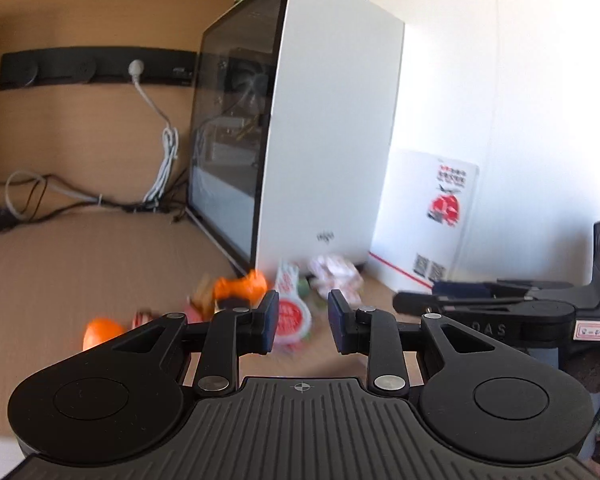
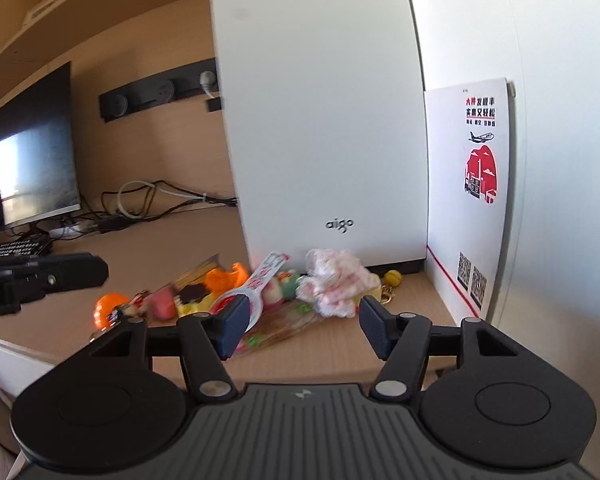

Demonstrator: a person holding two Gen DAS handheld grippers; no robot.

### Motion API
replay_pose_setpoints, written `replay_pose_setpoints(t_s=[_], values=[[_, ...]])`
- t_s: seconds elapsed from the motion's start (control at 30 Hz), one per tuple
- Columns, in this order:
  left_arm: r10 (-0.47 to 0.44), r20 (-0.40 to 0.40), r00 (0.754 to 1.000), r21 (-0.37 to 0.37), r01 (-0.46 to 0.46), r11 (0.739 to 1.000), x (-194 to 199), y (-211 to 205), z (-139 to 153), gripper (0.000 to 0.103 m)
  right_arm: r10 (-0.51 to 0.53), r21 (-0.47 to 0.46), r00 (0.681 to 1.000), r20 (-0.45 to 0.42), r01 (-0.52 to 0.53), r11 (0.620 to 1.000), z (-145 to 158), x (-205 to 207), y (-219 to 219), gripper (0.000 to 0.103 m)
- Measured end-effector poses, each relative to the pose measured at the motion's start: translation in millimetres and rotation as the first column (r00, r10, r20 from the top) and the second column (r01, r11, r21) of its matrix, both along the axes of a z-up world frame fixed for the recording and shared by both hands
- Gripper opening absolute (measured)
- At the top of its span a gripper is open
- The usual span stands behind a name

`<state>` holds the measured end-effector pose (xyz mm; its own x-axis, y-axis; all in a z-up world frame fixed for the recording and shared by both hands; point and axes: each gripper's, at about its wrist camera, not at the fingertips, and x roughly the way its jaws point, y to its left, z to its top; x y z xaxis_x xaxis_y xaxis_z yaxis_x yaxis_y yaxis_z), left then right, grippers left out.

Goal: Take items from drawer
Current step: 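Withdraw both open grippers from the desktop, then push the drawer front shut with both grippers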

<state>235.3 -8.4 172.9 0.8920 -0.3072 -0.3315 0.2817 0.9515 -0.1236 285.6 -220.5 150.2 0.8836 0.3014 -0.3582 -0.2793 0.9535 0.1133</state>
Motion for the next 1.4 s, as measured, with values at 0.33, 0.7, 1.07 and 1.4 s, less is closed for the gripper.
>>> replay_pose_setpoints(t_s=[0.33,0.7,1.07,1.4], values=[[0.146,-0.068,0.987,-0.023,-0.148,0.989,-137.1,-23.0,-69.2,0.03,0.003,-0.01,0.995,0.097,-0.002,1.0,-24.9,-152.8,13.5,0.074],[0.15,-0.157,0.976,0.058,-0.143,0.988,-244.5,-41.6,-147.9,0.03,-0.067,-0.078,0.994,0.082,0.074,0.994,-103.2,-303.1,19.7,0.084],[0.226,-0.192,0.955,0.096,-0.211,0.973,-247.5,-30.1,-181.8,0.03,-0.19,-0.115,0.98,-0.053,0.183,0.976,-175.5,-297.0,30.7,0.084],[0.266,-0.135,0.954,0.056,-0.261,0.964,-227.3,-21.5,-179.4,0.03,-0.224,-0.149,0.974,0.039,0.227,0.962,-157.4,-270.9,38.1,0.084]])
